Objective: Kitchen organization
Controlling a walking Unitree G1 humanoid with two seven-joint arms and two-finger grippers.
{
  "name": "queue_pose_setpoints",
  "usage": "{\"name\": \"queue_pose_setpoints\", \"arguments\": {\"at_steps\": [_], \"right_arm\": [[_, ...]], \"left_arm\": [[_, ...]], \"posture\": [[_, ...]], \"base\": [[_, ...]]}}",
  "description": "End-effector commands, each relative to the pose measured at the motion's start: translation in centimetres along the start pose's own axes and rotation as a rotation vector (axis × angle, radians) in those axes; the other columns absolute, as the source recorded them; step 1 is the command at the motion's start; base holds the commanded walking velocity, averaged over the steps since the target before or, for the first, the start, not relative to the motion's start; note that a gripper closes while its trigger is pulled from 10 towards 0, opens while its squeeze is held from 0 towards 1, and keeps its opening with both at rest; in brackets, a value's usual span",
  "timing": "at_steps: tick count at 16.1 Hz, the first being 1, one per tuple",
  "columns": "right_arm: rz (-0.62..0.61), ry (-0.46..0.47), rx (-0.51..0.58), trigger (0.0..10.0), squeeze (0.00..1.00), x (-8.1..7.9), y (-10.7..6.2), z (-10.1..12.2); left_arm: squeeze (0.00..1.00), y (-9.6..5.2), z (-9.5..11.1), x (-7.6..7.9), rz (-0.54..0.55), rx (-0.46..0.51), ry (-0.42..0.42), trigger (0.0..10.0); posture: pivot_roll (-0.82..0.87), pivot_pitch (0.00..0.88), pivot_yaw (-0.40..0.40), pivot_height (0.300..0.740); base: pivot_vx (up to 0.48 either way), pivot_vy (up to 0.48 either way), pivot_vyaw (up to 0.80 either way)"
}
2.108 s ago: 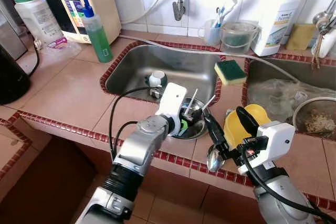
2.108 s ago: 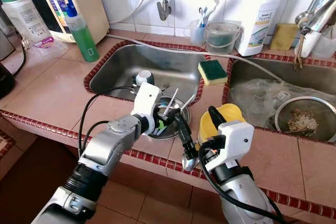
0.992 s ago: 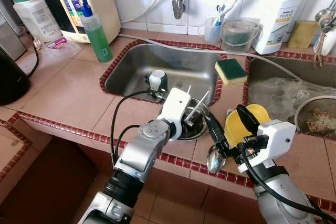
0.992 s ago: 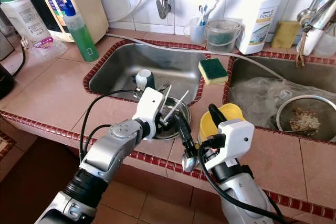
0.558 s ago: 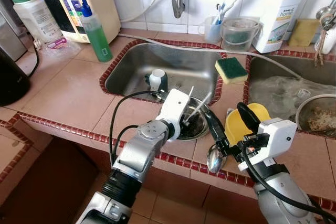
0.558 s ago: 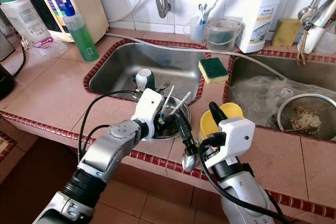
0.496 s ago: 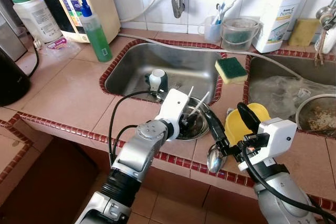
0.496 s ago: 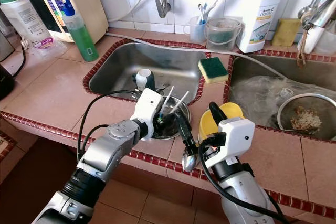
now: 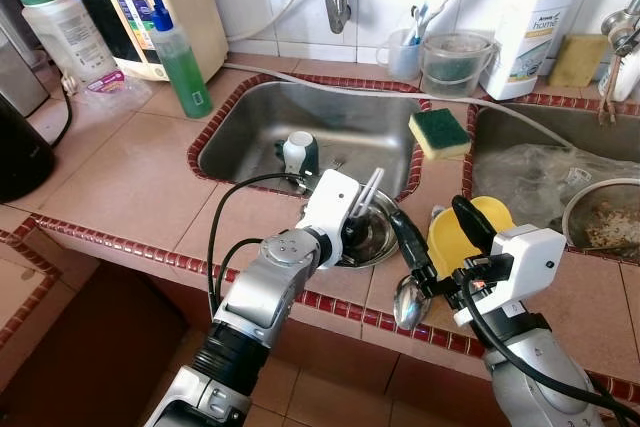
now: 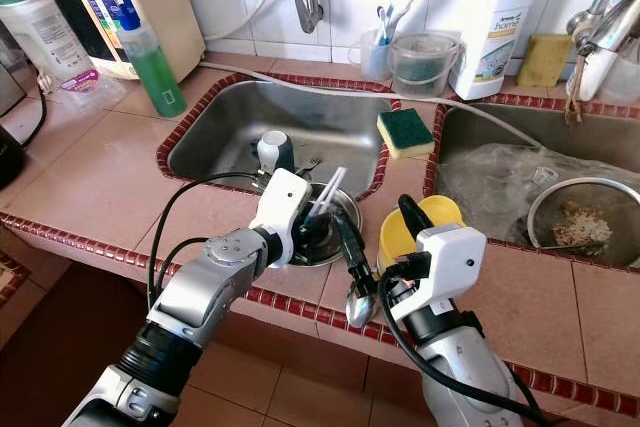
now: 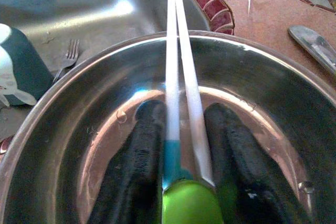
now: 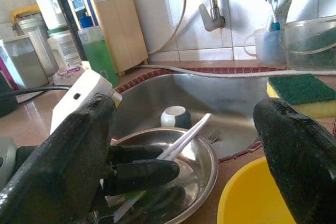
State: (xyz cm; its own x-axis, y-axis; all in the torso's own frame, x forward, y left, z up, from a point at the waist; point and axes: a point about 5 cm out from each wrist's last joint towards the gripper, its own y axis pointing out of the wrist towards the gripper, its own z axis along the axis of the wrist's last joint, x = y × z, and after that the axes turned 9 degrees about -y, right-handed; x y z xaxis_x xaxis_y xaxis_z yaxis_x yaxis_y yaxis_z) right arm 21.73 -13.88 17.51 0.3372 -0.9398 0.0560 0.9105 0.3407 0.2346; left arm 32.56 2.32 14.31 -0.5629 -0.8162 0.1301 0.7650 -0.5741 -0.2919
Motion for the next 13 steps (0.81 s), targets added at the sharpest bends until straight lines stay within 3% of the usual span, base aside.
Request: {"name": "queue_pose_setpoints", "arguments": {"at_steps": [1,3,6,7,8,13], "right_arm": [[0.014,0.01,0.006,10.0,0.0,-0.2,0.1,0.2],[0.017,0.009,0.006,10.0,0.0,-0.2,0.1,0.2],[0.023,0.006,0.005,10.0,0.0,-0.2,0.2,0.2],[0.028,0.004,0.006,10.0,0.0,-0.2,0.2,0.2],[0.032,0.001,0.008,10.0,0.0,-0.1,0.3,0.2],[0.049,-0.001,0.012,10.0,0.0,-0.2,0.6,0.2]], "left_arm": [[0.0,-0.1,-0.2,-0.2,0.015,-0.011,0.005,0.8],[0.0,-0.2,0.0,-0.4,0.019,-0.007,0.005,1.6],[0.0,-0.2,0.1,-0.6,0.026,-0.001,0.002,1.7],[0.0,-0.2,0.2,-0.5,0.026,0.002,0.004,4.9],[0.0,-0.2,0.4,-0.6,0.021,0.008,0.03,10.0],[0.0,-0.4,0.8,-1.1,0.01,0.027,0.016,10.0]], "posture": [[-0.27,0.122,0.125,0.74],[-0.27,0.117,0.123,0.74],[-0.27,0.112,0.119,0.74],[-0.27,0.103,0.115,0.74],[-0.27,0.097,0.113,0.74],[-0.27,0.083,0.109,0.74]], "base": [[0.0,0.0,0.0],[0.0,0.0,0.0],[0.0,0.0,0.0],[0.0,0.0,0.0],[0.0,0.0,0.0],[0.0,0.0,0.0]]}}
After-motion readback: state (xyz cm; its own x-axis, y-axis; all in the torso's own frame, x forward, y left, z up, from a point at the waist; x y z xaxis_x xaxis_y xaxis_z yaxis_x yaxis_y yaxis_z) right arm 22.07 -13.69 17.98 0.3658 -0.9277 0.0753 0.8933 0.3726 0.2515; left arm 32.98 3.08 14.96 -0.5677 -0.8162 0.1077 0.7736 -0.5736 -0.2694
